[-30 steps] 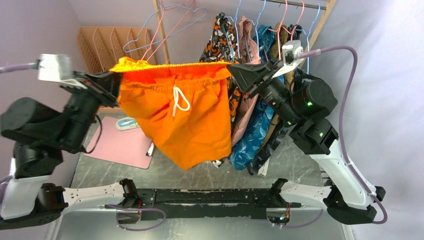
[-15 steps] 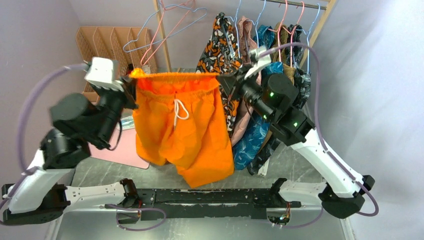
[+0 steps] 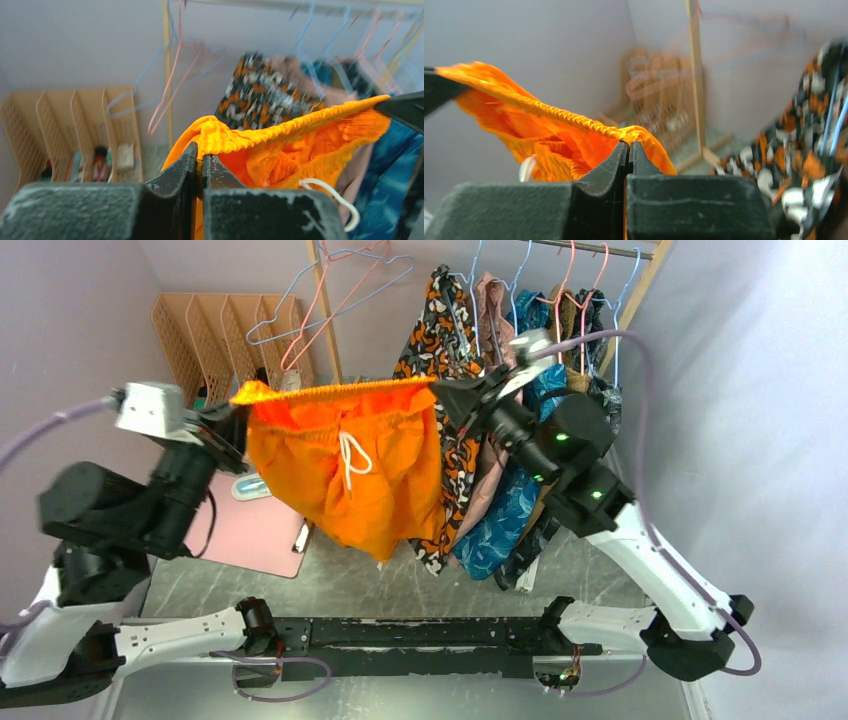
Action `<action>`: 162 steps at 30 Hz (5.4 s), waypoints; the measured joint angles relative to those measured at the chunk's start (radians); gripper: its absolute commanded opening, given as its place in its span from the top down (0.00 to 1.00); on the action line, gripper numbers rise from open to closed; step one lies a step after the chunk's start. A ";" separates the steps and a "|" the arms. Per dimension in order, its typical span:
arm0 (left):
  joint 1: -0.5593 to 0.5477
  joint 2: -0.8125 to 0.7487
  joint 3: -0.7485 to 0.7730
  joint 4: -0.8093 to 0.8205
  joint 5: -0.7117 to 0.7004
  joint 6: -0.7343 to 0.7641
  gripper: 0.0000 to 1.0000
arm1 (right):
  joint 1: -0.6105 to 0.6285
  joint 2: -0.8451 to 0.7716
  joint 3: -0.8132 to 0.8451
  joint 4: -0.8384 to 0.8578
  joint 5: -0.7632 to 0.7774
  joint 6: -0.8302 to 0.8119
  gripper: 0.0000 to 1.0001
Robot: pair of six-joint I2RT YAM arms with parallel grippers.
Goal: Place the shorts on the hanger
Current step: Adjust the shorts at the center of the board, then pick up the hanger from the clothesline.
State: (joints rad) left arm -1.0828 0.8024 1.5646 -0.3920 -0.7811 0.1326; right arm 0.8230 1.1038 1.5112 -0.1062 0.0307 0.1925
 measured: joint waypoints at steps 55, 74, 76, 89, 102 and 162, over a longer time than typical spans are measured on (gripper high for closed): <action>0.574 0.304 -0.835 -0.058 0.480 -0.751 0.86 | -0.013 0.077 -0.751 0.048 0.138 0.230 0.62; 0.578 0.154 -0.565 -0.183 0.417 -0.669 0.03 | -0.015 -0.019 -0.543 -0.191 0.055 0.119 0.34; 0.578 0.153 -0.467 -0.173 0.390 -0.588 0.04 | -0.015 -0.055 -0.547 -0.187 0.051 0.113 0.35; 0.794 0.550 0.124 -0.061 0.506 -0.248 0.02 | -0.015 -0.085 -0.594 -0.108 -0.010 0.087 0.37; 0.991 0.669 0.178 -0.045 0.921 -0.268 0.04 | -0.015 -0.089 -0.594 -0.106 -0.042 0.079 0.37; 0.817 0.833 0.261 0.051 1.069 -0.237 0.93 | -0.015 -0.103 -0.608 -0.116 -0.008 0.076 0.38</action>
State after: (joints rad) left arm -0.2657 1.6352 1.8259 -0.3412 0.2882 -0.1040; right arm 0.8078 1.0008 0.9028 -0.2226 0.0231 0.2680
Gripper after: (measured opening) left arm 0.086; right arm 0.618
